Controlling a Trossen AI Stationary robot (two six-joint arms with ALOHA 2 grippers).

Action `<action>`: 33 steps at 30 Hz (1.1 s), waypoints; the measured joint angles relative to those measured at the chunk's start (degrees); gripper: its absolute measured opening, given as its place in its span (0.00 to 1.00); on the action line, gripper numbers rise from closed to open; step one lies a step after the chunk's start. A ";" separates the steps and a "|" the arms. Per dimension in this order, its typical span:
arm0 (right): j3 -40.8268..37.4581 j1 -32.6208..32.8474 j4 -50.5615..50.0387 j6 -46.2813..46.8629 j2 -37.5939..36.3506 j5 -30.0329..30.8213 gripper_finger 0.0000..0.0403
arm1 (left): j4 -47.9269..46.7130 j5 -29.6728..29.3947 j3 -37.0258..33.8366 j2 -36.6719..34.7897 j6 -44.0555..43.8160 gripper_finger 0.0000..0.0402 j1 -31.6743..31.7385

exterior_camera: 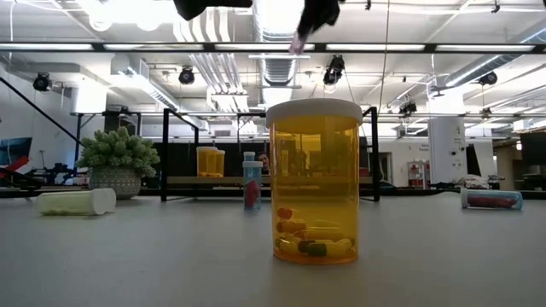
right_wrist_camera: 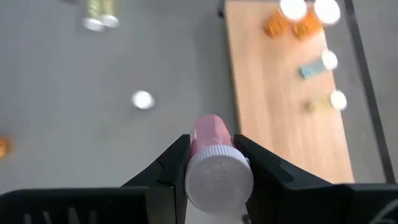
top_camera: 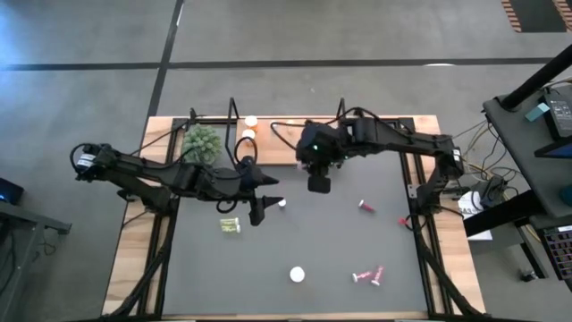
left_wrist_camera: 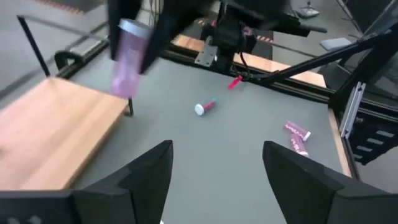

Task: Pick and place medicine bottles onto shelf by color
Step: Put the top pink pill bottle on the shelf

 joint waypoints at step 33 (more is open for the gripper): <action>-14.05 -22.56 15.32 3.44 7.94 -0.83 0.26 | -23.92 -13.35 -0.83 -12.40 2.46 0.58 4.18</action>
